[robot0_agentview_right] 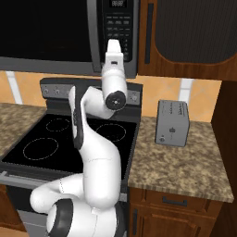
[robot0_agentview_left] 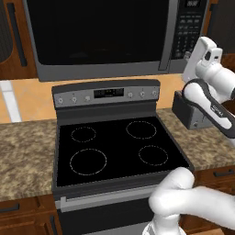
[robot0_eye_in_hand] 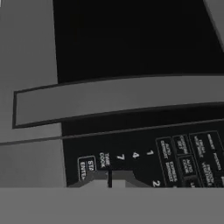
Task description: Open the microwave, place the bowl with waffle inside the microwave, then close the microwave door and turn it on.
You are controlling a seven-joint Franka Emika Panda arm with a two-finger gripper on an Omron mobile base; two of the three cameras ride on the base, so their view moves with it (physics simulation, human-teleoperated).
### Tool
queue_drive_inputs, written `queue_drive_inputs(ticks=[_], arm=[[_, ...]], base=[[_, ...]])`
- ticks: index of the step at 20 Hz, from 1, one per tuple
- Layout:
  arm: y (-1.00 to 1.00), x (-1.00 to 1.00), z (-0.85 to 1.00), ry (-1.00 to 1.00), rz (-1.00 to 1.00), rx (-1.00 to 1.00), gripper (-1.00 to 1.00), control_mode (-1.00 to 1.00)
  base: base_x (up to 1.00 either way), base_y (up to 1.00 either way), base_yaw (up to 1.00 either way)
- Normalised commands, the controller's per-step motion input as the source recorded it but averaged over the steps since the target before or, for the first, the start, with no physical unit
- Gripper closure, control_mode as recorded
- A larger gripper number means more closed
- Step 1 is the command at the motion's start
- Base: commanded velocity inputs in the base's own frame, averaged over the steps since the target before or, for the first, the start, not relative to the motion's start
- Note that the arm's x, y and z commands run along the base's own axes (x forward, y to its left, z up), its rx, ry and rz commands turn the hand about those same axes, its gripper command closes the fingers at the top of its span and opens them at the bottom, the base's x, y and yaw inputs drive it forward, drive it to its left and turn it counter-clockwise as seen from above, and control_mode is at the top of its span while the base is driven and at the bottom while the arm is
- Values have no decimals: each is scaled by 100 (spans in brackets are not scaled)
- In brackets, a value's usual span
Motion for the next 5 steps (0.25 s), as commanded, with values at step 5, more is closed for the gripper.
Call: queue_drive_inputs(ticks=[5], arm=[[0, -100, -50, 0, 20, -4, 100, -100]], base=[[0, 0, 0]])
